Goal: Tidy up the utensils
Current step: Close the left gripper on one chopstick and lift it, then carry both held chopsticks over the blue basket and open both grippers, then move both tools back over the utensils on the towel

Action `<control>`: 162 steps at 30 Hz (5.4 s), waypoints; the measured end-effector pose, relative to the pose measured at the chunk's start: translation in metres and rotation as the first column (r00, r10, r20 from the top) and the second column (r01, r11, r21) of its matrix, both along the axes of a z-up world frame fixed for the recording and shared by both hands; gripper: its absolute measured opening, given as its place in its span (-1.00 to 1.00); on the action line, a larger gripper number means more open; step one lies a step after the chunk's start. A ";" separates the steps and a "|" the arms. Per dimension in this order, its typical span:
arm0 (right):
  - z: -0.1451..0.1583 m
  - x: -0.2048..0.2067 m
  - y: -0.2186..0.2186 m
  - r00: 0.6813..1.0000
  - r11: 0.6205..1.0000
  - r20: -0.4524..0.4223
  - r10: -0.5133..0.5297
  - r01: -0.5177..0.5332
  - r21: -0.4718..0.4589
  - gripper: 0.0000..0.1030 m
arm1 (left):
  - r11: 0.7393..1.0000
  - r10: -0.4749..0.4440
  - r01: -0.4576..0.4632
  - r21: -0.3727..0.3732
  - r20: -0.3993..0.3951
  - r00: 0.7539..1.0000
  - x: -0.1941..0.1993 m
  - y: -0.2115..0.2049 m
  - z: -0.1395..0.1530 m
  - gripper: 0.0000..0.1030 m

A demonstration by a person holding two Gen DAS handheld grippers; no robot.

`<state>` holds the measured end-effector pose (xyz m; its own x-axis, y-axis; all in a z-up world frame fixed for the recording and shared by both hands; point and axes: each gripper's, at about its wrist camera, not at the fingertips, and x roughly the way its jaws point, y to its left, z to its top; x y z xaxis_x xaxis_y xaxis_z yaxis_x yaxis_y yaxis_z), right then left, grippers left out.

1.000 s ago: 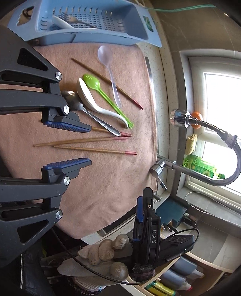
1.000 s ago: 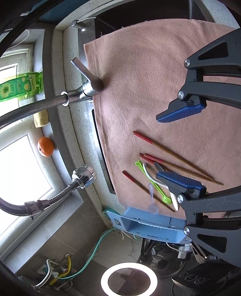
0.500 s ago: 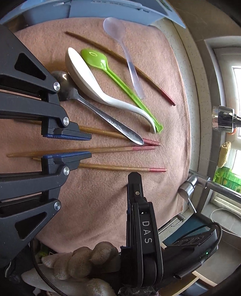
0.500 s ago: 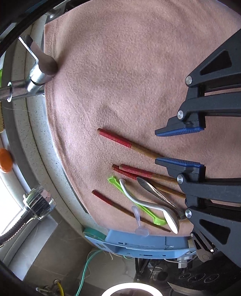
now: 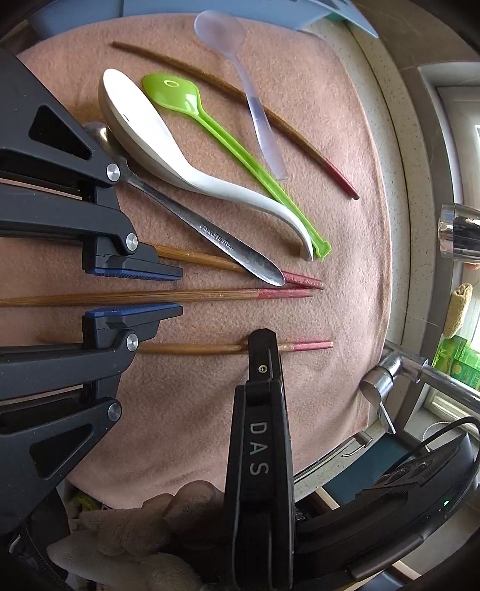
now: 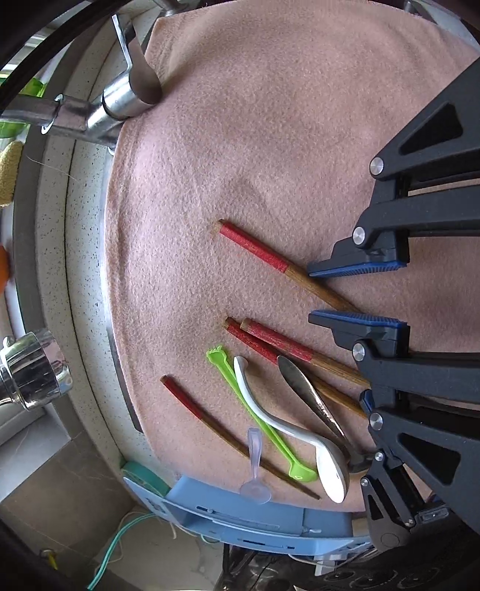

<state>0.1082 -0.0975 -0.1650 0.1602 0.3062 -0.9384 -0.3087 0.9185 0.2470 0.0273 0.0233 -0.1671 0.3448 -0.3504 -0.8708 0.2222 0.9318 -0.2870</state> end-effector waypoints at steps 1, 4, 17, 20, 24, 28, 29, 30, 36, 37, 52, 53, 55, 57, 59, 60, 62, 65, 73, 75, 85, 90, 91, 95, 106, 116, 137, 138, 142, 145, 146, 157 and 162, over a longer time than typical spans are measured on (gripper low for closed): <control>0.000 -0.001 -0.004 1.000 1.000 -0.005 -0.001 0.001 0.000 -0.74 | 1.000 0.001 -0.001 -0.003 -0.002 1.000 -0.001 0.002 0.001 -0.79; 0.000 -0.004 -0.017 1.000 1.000 -0.015 -0.006 0.006 0.008 -0.80 | 1.000 -0.005 0.005 0.012 -0.004 1.000 0.004 -0.002 0.000 -0.79; 0.001 -0.034 -0.074 0.988 0.977 -0.040 -0.147 0.151 0.150 -0.87 | 0.996 0.036 -0.035 -0.085 0.011 0.999 0.001 -0.005 0.007 -0.89; 0.012 -0.038 -0.075 0.990 0.977 -0.007 -0.144 0.143 0.158 -0.87 | 0.994 0.044 -0.040 -0.099 0.033 0.998 -0.005 -0.004 0.017 -0.89; 0.036 -0.038 -0.066 0.990 0.975 0.052 -0.130 0.118 0.188 -0.87 | 0.994 0.063 -0.055 -0.098 0.079 0.995 -0.014 0.004 0.035 -0.89; 0.064 -0.040 -0.048 0.989 0.975 0.118 -0.094 0.067 0.212 -0.87 | 0.989 0.111 -0.098 -0.115 0.115 0.987 -0.021 0.024 0.050 -0.89; 0.069 -0.039 -0.036 0.987 0.975 0.137 -0.079 0.049 0.215 -0.87 | 0.987 0.124 -0.110 -0.117 0.124 0.985 -0.024 0.031 0.054 -0.89; 0.076 -0.041 -0.028 0.986 0.976 0.157 -0.065 0.030 0.218 -0.87 | 0.985 0.138 -0.122 -0.118 0.132 0.982 -0.025 0.037 0.058 -0.89; 0.105 -0.049 0.022 0.972 0.968 0.233 0.015 -0.072 0.241 -0.87 | 0.970 0.229 -0.211 -0.118 0.173 0.958 -0.041 0.080 0.072 -0.89; 0.107 -0.050 0.030 0.971 0.966 0.239 0.029 -0.088 0.244 -0.87 | 0.967 0.245 -0.226 -0.118 0.176 0.953 -0.044 0.089 0.073 -0.89; 0.115 -0.063 0.161 0.940 0.929 0.269 0.208 -0.276 0.246 -0.87 | 0.886 0.464 -0.448 -0.122 0.182 0.867 -0.081 0.207 0.069 -0.89; 0.115 -0.062 0.168 0.938 0.927 0.270 0.216 -0.283 0.245 -0.87 | 0.881 0.472 -0.457 -0.122 0.182 0.863 -0.081 0.212 0.068 -0.89; 0.115 -0.061 0.183 0.933 0.924 0.277 0.230 -0.299 0.239 -0.87 | 0.872 0.489 -0.474 -0.120 0.180 0.853 -0.081 0.224 0.066 -0.89; 0.115 -0.058 0.198 0.928 0.921 0.283 0.242 -0.311 0.233 -0.87 | 0.863 0.505 -0.490 -0.126 0.171 0.846 -0.079 0.237 0.062 -0.89; 0.114 -0.054 0.213 0.926 0.919 0.281 0.250 -0.318 0.231 -0.87 | 0.854 0.520 -0.504 -0.131 0.163 0.839 -0.076 0.249 0.059 -0.89; 0.113 -0.051 0.221 0.926 0.919 0.278 0.255 -0.322 0.229 -0.87 | 0.850 0.526 -0.510 -0.132 0.158 0.835 -0.074 0.254 0.057 -0.89; 0.110 -0.047 0.234 0.927 0.916 0.266 0.265 -0.328 0.231 -0.87 | 0.841 0.540 -0.523 -0.139 0.147 0.829 -0.071 0.265 0.053 -0.89; 0.103 -0.041 0.253 0.930 0.914 0.243 0.276 -0.332 0.234 -0.87 | 0.830 0.556 -0.539 -0.143 0.134 0.820 -0.065 0.277 0.048 -0.89; 0.087 -0.029 0.288 0.932 0.909 0.197 0.304 -0.346 0.232 -0.87 | 0.829 0.560 -0.551 -0.100 0.140 0.817 -0.045 0.292 0.047 -0.89; 0.085 -0.027 0.293 0.929 0.906 0.193 0.315 -0.355 0.231 -0.87 | 0.828 0.561 -0.554 -0.088 0.147 0.815 -0.041 0.295 0.048 -0.89; 0.089 -0.020 0.287 0.926 0.907 0.216 0.311 -0.357 0.222 -0.52 | 0.804 0.589 -0.595 -0.010 0.152 0.794 -0.039 0.303 0.046 -0.56; 0.094 -0.019 0.267 0.924 0.909 0.238 0.298 -0.351 0.223 -0.44 | 0.785 0.610 -0.619 0.013 0.152 0.777 -0.046 0.298 0.047 -0.29; 0.096 -0.019 0.262 0.925 0.910 0.241 0.294 -0.348 0.224 -0.42 | 0.783 0.612 -0.621 0.018 0.149 0.777 -0.047 0.297 0.047 -0.29; 0.101 -0.019 0.243 0.925 0.913 0.253 0.282 -0.340 0.224 -0.41 | 0.777 0.618 -0.628 0.039 0.143 0.773 -0.053 0.287 0.048 -0.24; 0.110 -0.017 0.180 0.932 0.921 0.273 0.237 -0.305 0.242 -0.27 | 0.784 0.613 -0.620 0.015 0.135 0.779 -0.075 0.250 0.057 -0.09; 0.118 -0.024 0.097 0.917 0.936 0.325 0.230 -0.300 0.185 -0.14 | 0.805 0.587 -0.594 -0.007 0.162 0.793 -0.096 0.183 0.076 0.28; 0.079 -0.030 -0.029 0.970 0.960 0.197 0.139 -0.180 0.212 0.04 | 0.894 0.434 -0.445 0.056 0.142 0.890 -0.103 0.069 0.053 0.19; 0.077 -0.030 -0.031 0.974 0.962 0.191 0.126 -0.167 0.216 0.04 | 0.903 0.414 -0.426 0.062 0.142 0.899 -0.100 0.067 0.053 0.16; 0.076 -0.027 -0.040 0.990 0.959 0.129 0.064 -0.097 0.267 0.04 | 0.924 0.368 -0.378 0.053 0.140 0.919 -0.096 0.070 0.062 0.08; 0.088 -0.028 -0.045 0.987 0.957 0.161 0.029 -0.074 0.281 0.04 | 0.940 0.321 -0.336 0.062 0.179 0.930 -0.094 0.074 0.079 0.01; 0.091 -0.029 -0.045 0.985 0.957 0.171 0.020 -0.068 0.282 0.04 | 0.942 0.309 -0.327 0.071 0.192 0.931 -0.093 0.077 0.084 0.00; 0.058 -0.045 -0.026 0.996 0.961 0.068 -0.050 0.030 0.275 -0.32 | 0.979 0.107 -0.133 0.152 0.168 0.980 -0.052 0.096 0.068 -0.43; 0.034 -0.053 -0.017 0.995 0.953 -0.017 -0.097 0.098 0.288 -0.45 | 0.982 0.024 -0.051 0.182 0.151 0.988 -0.035 0.102 0.061 -0.58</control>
<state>0.0555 -0.1149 -0.1308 0.2010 0.5465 -0.8130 -0.2201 0.8339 0.5061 -0.0080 0.1256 -0.1061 0.4837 -0.1730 -0.8580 0.2132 0.9740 -0.0762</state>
